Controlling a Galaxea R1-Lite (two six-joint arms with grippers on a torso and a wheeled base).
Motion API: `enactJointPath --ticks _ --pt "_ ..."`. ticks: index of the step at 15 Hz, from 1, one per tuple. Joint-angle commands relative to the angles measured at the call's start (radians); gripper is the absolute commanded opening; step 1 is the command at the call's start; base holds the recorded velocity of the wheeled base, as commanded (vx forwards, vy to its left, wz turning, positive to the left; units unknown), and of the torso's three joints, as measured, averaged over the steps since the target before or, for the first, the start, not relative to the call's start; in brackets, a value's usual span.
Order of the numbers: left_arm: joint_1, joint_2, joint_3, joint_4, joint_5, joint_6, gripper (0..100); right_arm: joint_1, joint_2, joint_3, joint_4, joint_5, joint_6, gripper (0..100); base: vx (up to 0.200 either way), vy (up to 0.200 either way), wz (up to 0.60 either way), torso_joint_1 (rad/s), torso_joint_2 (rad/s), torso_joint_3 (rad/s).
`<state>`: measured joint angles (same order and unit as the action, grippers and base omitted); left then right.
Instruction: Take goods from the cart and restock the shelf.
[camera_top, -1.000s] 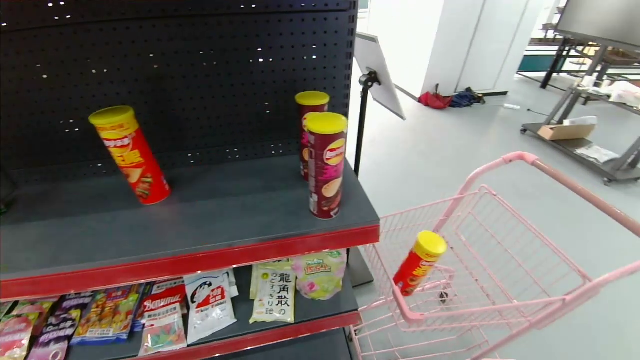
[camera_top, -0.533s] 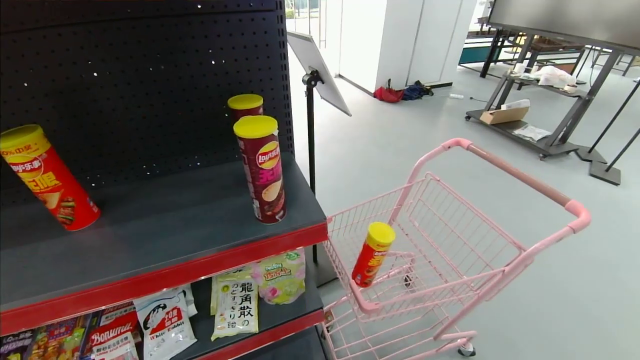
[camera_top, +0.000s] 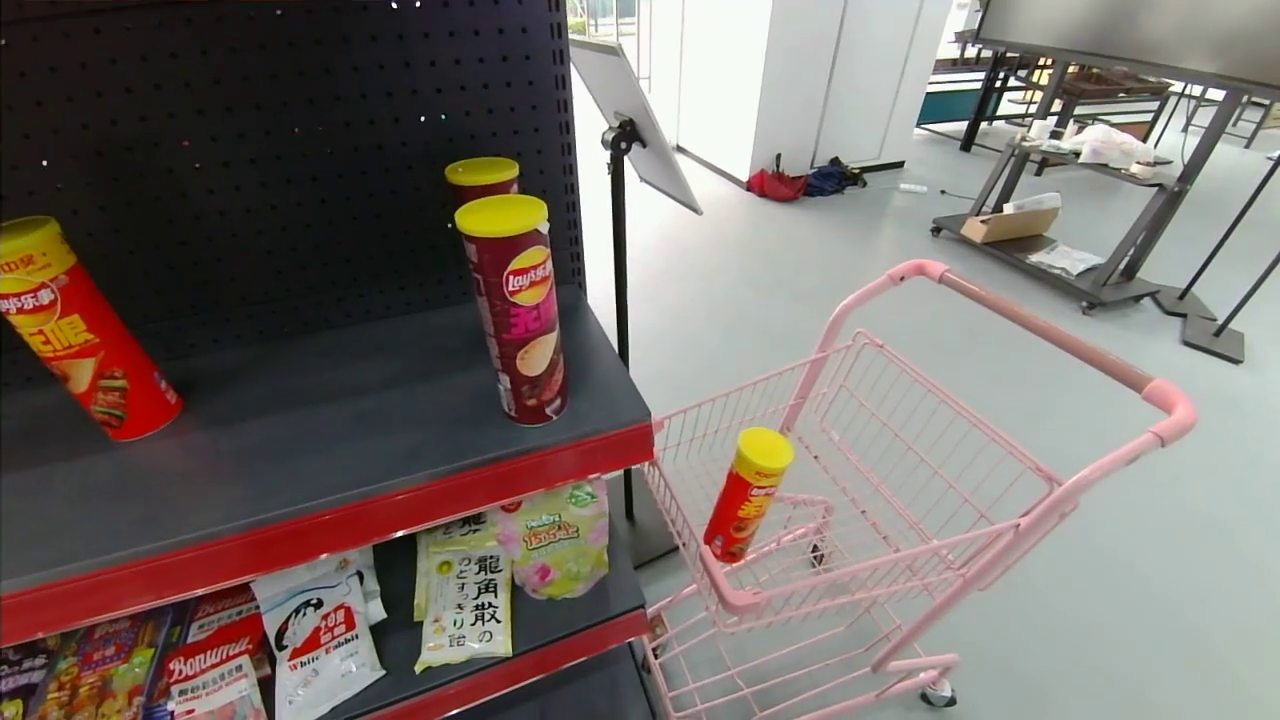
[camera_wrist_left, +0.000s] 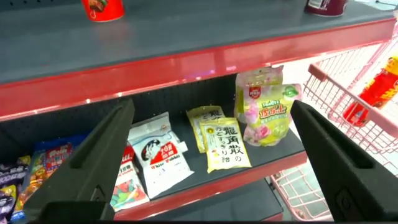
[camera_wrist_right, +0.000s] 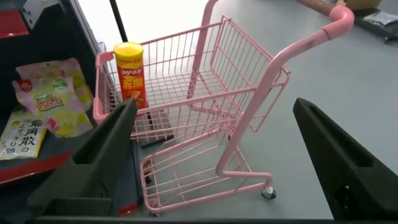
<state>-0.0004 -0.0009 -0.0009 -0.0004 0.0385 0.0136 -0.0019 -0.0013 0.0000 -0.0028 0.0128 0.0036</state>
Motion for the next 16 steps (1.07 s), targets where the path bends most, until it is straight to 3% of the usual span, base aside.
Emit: enactJointPath --ticks 1,16 --pt "0.000 0.001 -0.001 -0.001 0.000 0.000 100 0.000 0.001 0.000 0.000 0.001 -0.001 100 0.000 0.000 0.00 -0.144 0.38 0.227" --pt "0.000 0.001 -0.001 -0.001 0.000 -0.001 100 0.000 0.001 0.000 0.000 0.001 -0.002 100 0.000 0.000 0.00 -0.159 0.45 0.289"
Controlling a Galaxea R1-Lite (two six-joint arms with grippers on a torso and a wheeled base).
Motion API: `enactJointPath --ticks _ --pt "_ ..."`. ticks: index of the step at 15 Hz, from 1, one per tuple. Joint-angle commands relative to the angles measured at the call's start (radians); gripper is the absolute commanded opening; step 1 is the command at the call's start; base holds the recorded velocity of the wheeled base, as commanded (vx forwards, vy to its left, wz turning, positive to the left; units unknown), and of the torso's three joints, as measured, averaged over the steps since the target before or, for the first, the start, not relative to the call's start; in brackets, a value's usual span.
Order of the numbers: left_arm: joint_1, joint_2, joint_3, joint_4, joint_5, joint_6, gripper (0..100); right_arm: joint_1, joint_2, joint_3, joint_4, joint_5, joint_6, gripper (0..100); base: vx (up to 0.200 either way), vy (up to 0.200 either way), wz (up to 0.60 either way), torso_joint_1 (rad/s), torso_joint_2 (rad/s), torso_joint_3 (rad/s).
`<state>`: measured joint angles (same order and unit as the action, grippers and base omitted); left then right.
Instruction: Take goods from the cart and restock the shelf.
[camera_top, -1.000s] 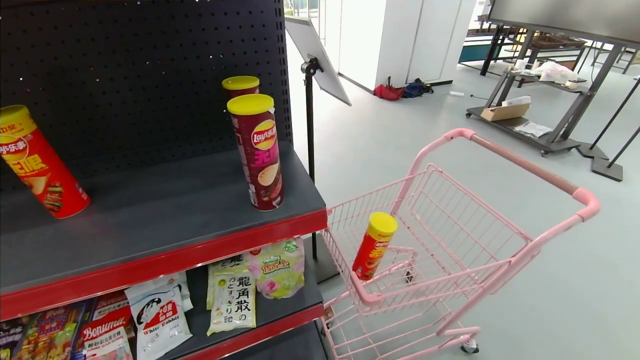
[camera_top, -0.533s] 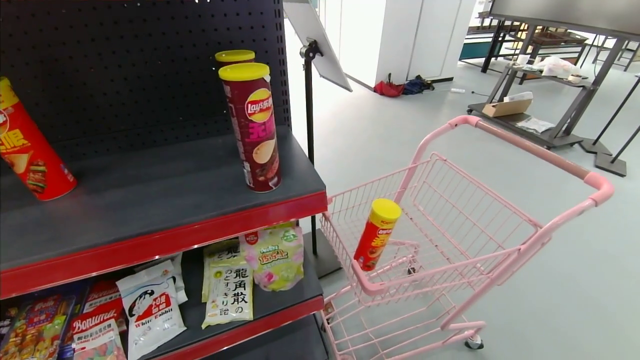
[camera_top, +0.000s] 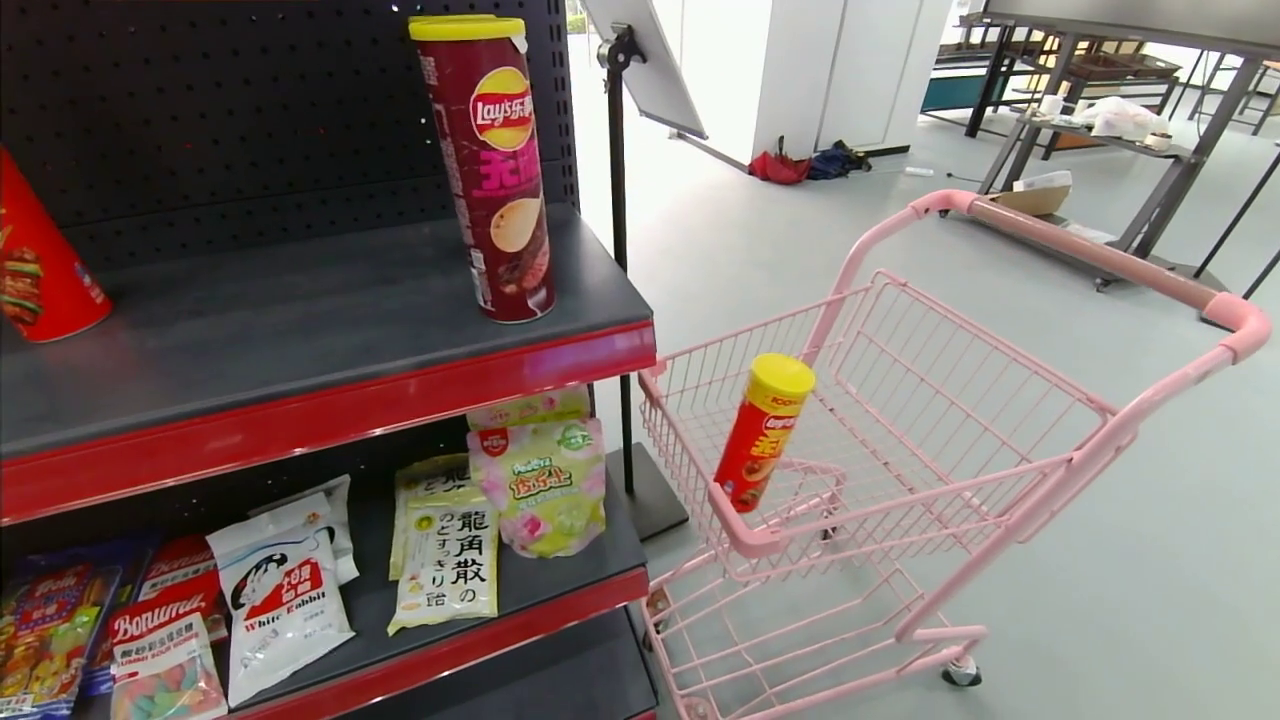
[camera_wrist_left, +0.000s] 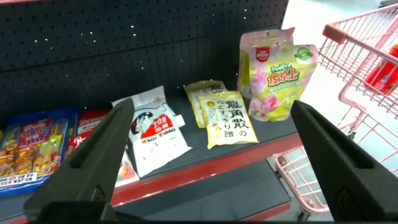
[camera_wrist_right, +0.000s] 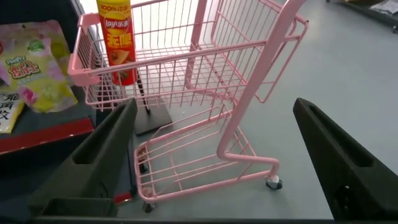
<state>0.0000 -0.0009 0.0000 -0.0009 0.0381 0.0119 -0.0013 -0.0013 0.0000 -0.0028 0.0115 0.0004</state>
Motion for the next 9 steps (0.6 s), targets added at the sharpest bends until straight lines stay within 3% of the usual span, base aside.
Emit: enactJointPath --ticks 1,3,5,6,8,9 --pt "0.000 0.001 -0.002 -0.001 0.000 0.000 100 0.000 0.001 0.000 0.000 0.001 -0.002 100 0.000 0.000 0.00 -0.027 0.11 0.085" --pt "0.000 0.001 0.000 -0.001 0.000 0.000 100 0.000 0.027 -0.026 -0.016 0.007 -0.051 100 0.000 0.000 0.00 -0.011 0.03 0.028" --pt "0.000 0.001 0.000 -0.001 0.000 0.000 100 0.032 0.457 -0.426 -0.020 -0.010 0.155 100 0.000 0.000 0.00 0.000 0.00 0.000" --pt "0.000 0.001 0.000 -0.001 0.000 0.000 100 0.067 0.632 -0.560 -0.020 0.056 0.181 100 0.000 0.000 0.00 0.000 0.00 0.000" --pt "0.000 0.001 0.000 -0.001 0.000 0.000 100 0.179 0.839 -0.528 -0.074 0.107 0.085 100 0.000 0.000 0.00 0.000 0.00 0.000" --pt "0.000 0.001 0.000 -0.001 0.000 0.000 100 0.182 1.000 -0.502 -0.172 0.107 0.089 100 0.000 0.000 0.00 0.000 0.00 0.000"
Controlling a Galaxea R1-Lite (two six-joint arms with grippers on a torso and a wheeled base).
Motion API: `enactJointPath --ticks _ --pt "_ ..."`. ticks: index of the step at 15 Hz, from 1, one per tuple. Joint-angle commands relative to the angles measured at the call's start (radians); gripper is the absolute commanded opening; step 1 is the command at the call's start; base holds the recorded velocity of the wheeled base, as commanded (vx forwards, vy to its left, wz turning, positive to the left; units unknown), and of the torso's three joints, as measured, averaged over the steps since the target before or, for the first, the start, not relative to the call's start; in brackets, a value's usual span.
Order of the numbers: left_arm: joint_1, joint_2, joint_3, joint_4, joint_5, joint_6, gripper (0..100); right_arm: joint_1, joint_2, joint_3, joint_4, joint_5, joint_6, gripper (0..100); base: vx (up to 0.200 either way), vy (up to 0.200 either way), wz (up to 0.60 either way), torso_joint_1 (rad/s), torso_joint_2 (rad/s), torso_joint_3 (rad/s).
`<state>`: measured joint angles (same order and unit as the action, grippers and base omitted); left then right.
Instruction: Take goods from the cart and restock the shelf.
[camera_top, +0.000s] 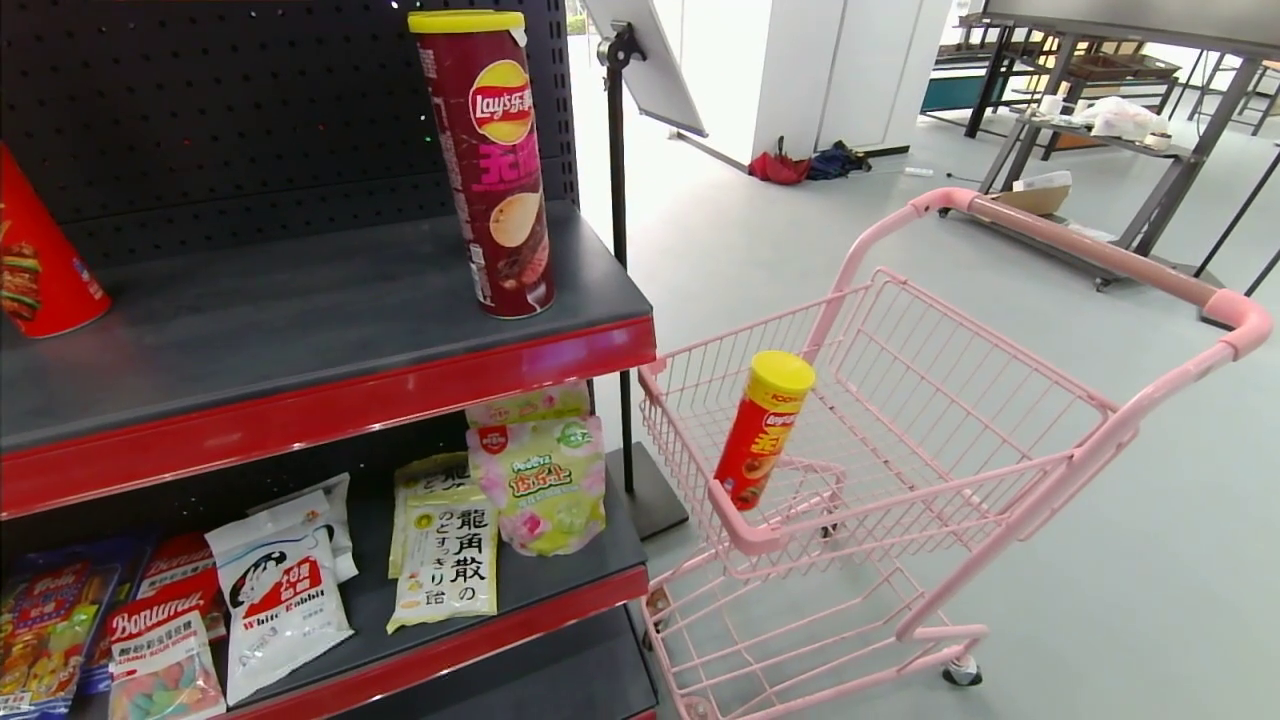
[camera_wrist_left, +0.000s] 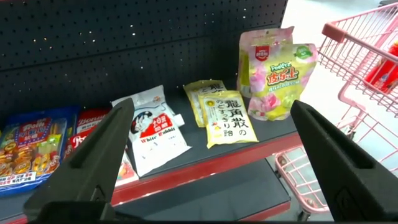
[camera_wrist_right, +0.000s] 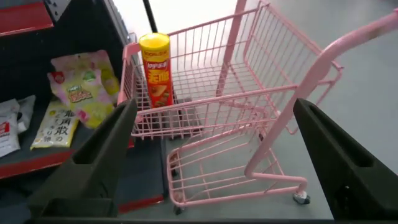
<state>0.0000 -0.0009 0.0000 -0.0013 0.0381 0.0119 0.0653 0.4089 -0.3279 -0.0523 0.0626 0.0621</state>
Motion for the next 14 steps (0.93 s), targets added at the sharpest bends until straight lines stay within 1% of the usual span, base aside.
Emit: enactJointPath --ticks 1,3,4,6,7,8,10,11,12,13,14 --pt "0.000 0.001 0.000 0.000 0.000 0.000 100 0.128 0.717 -0.134 -0.264 0.062 0.035 100 0.000 0.000 0.00 0.000 0.00 0.000" --pt "0.000 0.001 0.000 0.000 0.000 0.000 100 0.212 0.938 -0.086 -0.483 0.062 0.044 100 0.000 0.000 0.00 0.000 0.00 0.000" --pt "0.000 0.001 -0.002 0.000 0.002 0.000 100 0.229 1.039 -0.092 -0.551 0.062 0.053 100 0.000 0.000 0.00 0.000 0.00 0.000" --pt "0.000 0.001 0.000 0.000 0.002 0.000 100 0.240 1.165 -0.117 -0.641 0.069 0.054 100 0.000 0.000 0.00 0.000 0.00 0.000" --pt "0.000 0.001 0.000 0.000 0.002 0.000 100 0.240 1.249 -0.126 -0.707 0.118 0.056 100 0.000 0.000 0.00 0.000 0.00 0.000" --pt "0.000 0.001 0.000 0.000 0.002 0.000 100 0.243 1.282 -0.126 -0.730 0.149 0.054 100 0.000 0.000 0.00 0.000 0.00 0.000" --pt "0.000 0.001 0.000 0.000 0.002 0.000 100 0.246 1.337 -0.134 -0.765 0.157 0.054 100 0.000 0.000 0.00 0.000 0.00 0.000" --pt "0.000 0.001 0.000 0.000 0.002 0.000 100 0.246 1.403 -0.160 -0.824 0.160 0.056 100 0.000 0.000 0.00 0.000 0.00 0.000" --pt "0.000 0.001 0.000 0.000 0.002 0.002 100 0.246 1.443 -0.174 -0.851 0.161 0.058 100 0.000 0.000 0.00 0.000 0.00 0.000" --pt "0.000 0.001 0.000 -0.002 0.003 0.002 100 0.245 1.459 -0.178 -0.859 0.161 0.058 100 0.000 0.000 0.00 0.000 0.00 0.000" --pt "0.000 0.001 0.000 -0.003 0.003 0.005 100 0.246 1.501 -0.209 -0.871 0.184 0.058 100 0.000 0.000 0.00 0.000 0.00 0.000"
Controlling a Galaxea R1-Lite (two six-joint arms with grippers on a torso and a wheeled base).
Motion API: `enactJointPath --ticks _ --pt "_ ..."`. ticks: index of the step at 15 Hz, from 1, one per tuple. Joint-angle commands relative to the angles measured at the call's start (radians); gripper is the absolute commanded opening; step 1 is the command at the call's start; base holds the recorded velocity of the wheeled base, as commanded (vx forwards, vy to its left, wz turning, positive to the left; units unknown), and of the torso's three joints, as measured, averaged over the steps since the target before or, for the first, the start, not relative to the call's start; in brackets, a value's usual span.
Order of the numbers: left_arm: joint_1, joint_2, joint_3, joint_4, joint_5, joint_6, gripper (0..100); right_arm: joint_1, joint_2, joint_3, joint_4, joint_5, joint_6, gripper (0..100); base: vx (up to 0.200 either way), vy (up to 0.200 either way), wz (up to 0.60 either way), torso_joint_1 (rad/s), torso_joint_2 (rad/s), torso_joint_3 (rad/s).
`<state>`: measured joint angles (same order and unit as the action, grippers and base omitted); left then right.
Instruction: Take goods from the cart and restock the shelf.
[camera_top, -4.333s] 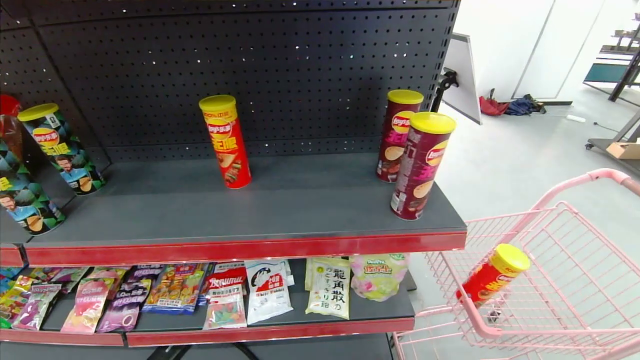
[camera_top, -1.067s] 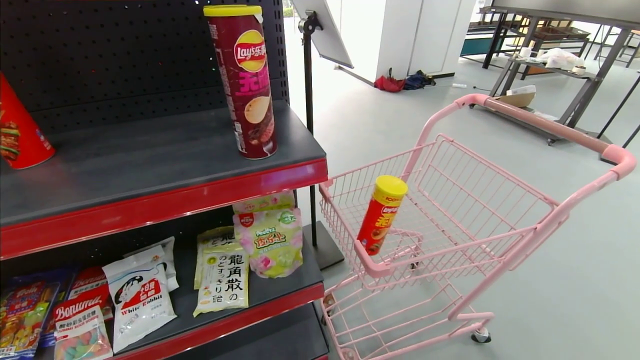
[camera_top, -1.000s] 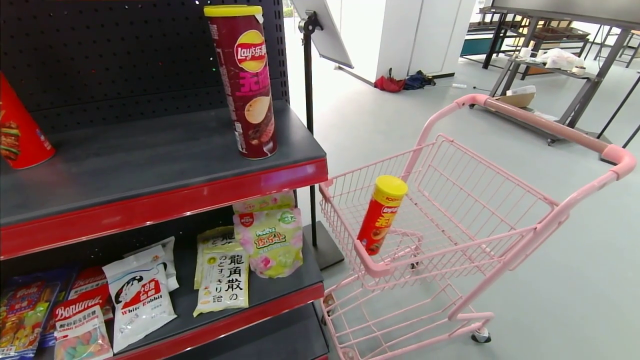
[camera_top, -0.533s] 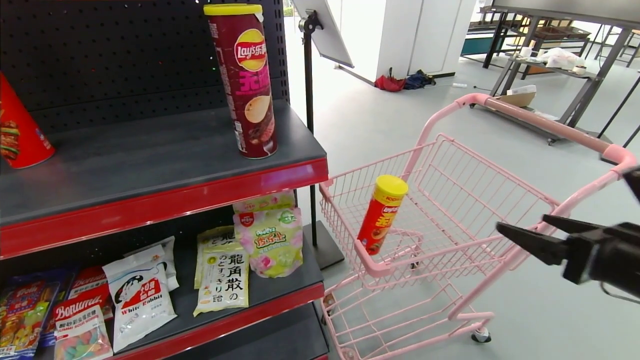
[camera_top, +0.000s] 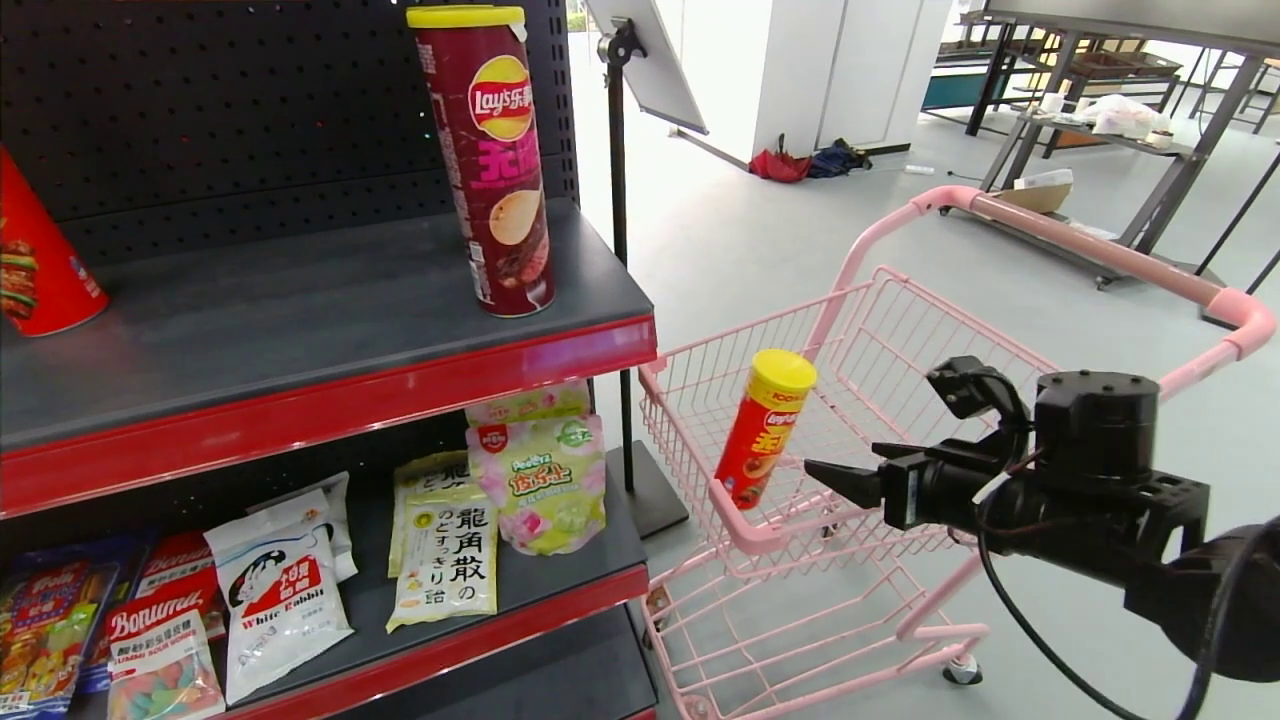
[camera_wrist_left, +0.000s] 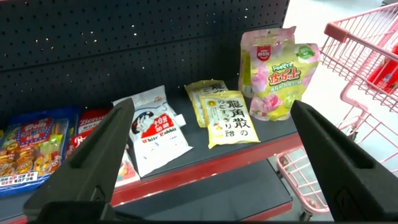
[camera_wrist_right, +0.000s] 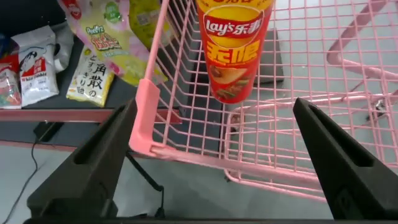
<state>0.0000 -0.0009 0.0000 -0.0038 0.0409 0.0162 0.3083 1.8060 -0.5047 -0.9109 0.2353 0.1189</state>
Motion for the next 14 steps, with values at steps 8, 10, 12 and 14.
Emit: enactJointPath --ticks 8,10,12,14 --pt "0.000 0.001 0.000 0.001 0.004 -0.002 100 0.031 0.263 -0.276 -0.016 0.019 0.015 100 0.000 0.000 0.00 0.000 0.00 0.000" --pt "0.000 0.001 0.000 0.001 0.004 -0.002 100 0.031 0.297 -0.310 -0.016 0.018 0.018 100 0.000 0.000 0.00 0.000 0.00 0.000" --pt "0.000 0.001 0.000 0.001 0.004 -0.002 100 0.026 0.316 -0.333 -0.017 0.016 0.022 100 0.000 0.000 0.00 0.000 0.00 0.000" --pt "0.000 0.001 0.000 0.001 0.004 -0.002 100 0.025 0.340 -0.357 -0.017 0.016 0.024 100 0.000 0.000 0.00 0.000 0.00 0.000"
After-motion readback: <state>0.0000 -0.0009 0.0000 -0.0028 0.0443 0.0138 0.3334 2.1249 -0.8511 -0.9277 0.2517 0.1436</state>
